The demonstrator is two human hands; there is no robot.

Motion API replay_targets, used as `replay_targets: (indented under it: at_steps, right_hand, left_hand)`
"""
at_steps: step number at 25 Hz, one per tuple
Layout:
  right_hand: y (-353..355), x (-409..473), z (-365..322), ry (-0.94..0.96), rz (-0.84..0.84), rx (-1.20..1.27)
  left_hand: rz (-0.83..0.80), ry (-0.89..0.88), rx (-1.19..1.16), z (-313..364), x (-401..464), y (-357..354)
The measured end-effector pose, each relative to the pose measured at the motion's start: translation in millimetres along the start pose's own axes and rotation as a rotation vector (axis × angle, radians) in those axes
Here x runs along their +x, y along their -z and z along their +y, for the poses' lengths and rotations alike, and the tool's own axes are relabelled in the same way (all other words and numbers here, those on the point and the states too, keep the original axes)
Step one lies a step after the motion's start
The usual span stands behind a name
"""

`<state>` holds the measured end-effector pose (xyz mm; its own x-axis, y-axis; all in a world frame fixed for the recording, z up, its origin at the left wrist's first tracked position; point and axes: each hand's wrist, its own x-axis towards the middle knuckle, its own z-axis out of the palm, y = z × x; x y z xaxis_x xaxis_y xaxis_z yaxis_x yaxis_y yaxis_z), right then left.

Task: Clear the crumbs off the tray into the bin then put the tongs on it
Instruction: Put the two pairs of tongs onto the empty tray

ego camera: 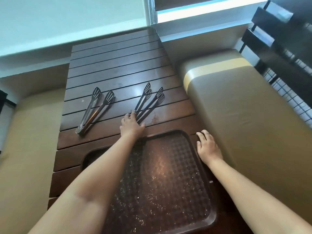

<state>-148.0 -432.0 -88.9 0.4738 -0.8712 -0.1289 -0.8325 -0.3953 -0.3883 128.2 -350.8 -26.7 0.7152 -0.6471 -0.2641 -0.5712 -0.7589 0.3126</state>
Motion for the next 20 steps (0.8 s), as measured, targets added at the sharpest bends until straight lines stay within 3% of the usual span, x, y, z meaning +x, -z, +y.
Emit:
replay_targets:
  at_steps: [5,11,16,18,20]
  right_hand:
    - [-13,-2,3,0.025,0.18,0.115]
    - [-7,0,6,0.037,0.094,0.124]
    - [22,-5,2,-0.088,-0.183,-0.061]
    - [42,-6,-8,-0.156,-0.17,0.014]
    - [62,-15,-21,-0.211,-0.048,0.155]
  left_hand:
    - [-0.029,0.003,0.014,14,33,-16]
    - [0.009,0.082,-0.105,24,48,-14]
    - [0.056,-0.081,-0.121,27,24,16]
    - [0.038,-0.189,-0.025,26,5,33]
    - [0.007,-0.283,0.054,22,-19,48]
